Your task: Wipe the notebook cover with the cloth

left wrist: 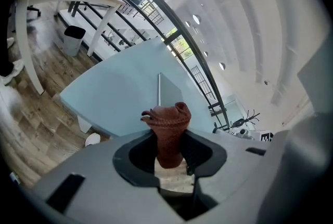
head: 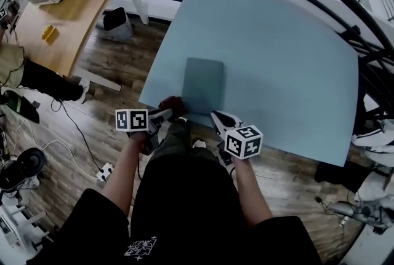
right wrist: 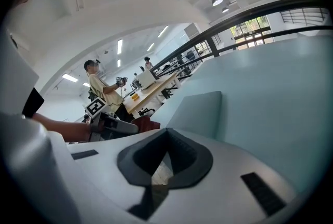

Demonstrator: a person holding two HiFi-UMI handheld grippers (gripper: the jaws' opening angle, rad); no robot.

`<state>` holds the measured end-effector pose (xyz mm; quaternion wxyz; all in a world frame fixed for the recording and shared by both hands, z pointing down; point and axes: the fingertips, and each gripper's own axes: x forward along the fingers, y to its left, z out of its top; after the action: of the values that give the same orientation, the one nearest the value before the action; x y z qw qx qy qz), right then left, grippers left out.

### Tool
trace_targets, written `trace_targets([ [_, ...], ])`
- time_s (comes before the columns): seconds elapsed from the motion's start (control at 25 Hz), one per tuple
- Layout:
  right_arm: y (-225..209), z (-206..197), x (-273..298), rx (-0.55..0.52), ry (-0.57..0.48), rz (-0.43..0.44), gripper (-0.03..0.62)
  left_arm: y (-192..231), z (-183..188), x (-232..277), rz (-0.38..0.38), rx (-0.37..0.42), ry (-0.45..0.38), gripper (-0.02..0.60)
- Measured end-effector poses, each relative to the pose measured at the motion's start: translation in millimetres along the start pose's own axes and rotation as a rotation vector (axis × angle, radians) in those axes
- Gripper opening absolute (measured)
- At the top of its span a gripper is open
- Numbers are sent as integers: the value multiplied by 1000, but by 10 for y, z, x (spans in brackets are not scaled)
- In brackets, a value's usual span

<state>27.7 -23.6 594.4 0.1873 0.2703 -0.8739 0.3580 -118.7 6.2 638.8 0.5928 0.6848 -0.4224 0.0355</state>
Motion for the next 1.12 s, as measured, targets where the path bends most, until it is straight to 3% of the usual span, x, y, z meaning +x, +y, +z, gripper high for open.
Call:
trace_targets([
  [0.24, 12, 23, -270, -35, -37, -18, 6, -223, 35, -168, 2, 45, -110, 127],
  [0.52, 132, 377, -607, -67, -155, -31, 6, -534, 153, -342, 17, 119, -203, 127],
  [0.76, 118, 605, -815, -72, -223, -53, 6, -853, 354, -471, 71, 253, -292, 127],
  [1.12, 193, 949, -1022, -103, -308, -73, 6, -1416, 654, -701, 38, 411, -418, 127],
])
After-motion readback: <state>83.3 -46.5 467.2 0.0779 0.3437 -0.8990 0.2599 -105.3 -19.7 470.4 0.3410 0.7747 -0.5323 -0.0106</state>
